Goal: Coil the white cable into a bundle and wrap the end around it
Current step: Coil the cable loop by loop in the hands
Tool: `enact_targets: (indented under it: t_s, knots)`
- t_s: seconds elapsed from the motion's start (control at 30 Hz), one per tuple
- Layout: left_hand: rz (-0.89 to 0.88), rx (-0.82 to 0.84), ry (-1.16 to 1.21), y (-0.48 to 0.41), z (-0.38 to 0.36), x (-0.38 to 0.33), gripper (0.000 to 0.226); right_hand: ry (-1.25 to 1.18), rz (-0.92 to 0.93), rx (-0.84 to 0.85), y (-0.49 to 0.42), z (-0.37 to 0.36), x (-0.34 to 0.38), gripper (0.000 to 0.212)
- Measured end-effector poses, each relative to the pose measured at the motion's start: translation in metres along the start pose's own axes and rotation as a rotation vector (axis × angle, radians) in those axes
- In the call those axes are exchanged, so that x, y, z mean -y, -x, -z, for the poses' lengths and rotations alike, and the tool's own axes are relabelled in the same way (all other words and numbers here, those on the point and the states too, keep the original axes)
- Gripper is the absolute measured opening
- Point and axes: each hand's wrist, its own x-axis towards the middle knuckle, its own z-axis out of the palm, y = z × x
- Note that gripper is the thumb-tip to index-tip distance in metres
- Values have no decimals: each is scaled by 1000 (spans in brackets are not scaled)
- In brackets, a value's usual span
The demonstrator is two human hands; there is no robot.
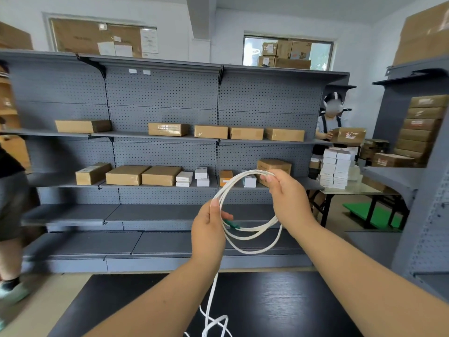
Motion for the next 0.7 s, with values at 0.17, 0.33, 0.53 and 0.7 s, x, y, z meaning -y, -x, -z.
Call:
enact_targets:
  t_s: [0.17, 0.33, 0.53, 0.7]
  knots:
    - [45, -61, 161, 7, -8, -11, 33, -33, -67, -19, 1, -6, 1, 28]
    - [50, -97, 150, 11, -12, -15, 33, -126, -131, -53, 2, -11, 2, 25]
    - [-68, -105, -39, -4, 0, -18, 38, -406, -290, -16, 9, -21, -3, 32]
    - [-156, -49, -196, -19, 16, -26, 40, -502, -362, 116, 26, -22, 0, 25]
